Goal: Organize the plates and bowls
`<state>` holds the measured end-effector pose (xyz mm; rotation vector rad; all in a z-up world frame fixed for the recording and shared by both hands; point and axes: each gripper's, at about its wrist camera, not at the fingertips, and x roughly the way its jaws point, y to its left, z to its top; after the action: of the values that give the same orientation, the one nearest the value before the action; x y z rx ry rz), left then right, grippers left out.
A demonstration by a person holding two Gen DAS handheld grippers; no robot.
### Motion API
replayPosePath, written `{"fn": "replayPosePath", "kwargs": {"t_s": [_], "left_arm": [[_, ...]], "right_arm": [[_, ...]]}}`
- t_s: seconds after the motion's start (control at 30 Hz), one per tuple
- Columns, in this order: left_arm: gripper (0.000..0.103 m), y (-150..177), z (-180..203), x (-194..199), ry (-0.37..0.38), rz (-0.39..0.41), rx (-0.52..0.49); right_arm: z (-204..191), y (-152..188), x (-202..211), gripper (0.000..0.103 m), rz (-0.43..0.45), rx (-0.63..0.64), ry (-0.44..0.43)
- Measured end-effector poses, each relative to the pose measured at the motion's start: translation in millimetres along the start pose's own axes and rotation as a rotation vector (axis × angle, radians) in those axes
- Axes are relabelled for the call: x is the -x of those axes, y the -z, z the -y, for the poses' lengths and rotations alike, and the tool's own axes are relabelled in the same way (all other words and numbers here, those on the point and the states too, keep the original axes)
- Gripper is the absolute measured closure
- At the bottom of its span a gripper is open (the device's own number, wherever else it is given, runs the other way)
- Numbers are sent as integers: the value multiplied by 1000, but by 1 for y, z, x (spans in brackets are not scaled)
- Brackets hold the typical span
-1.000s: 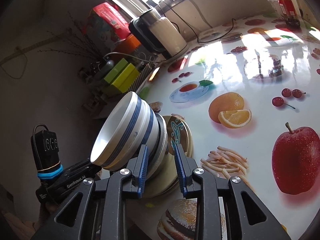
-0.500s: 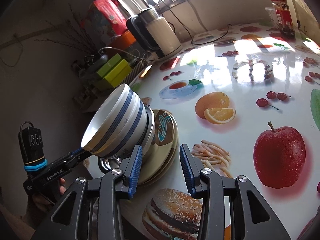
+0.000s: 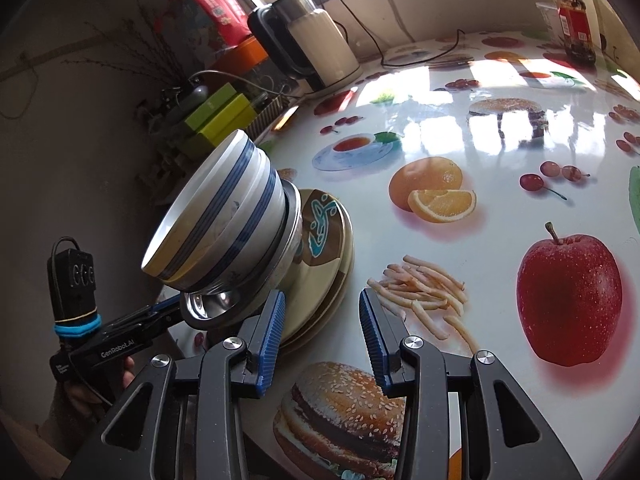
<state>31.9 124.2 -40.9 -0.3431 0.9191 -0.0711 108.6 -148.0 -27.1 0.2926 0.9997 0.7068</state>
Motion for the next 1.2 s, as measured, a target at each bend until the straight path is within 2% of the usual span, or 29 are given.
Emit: {"fn": "replayPosePath", "kwargs": {"t_s": [0.4,0.47,0.5,1.2], "left_arm": [[60,1,0,-6,12,-21,10],[60,0,-1,-7,14,-23,11],[60,-1,1,-7,6,-22,5],[61,-31,13,-31,-17,-26,-46]], "right_arm": [[5,1,-21,65,-62,-43,-55],[1,1,-23,70,-65,-29,-58],[-1,1,-23,73,-63,-20,-55],[12,-26,-30,74,-29,-38,-10]]}}
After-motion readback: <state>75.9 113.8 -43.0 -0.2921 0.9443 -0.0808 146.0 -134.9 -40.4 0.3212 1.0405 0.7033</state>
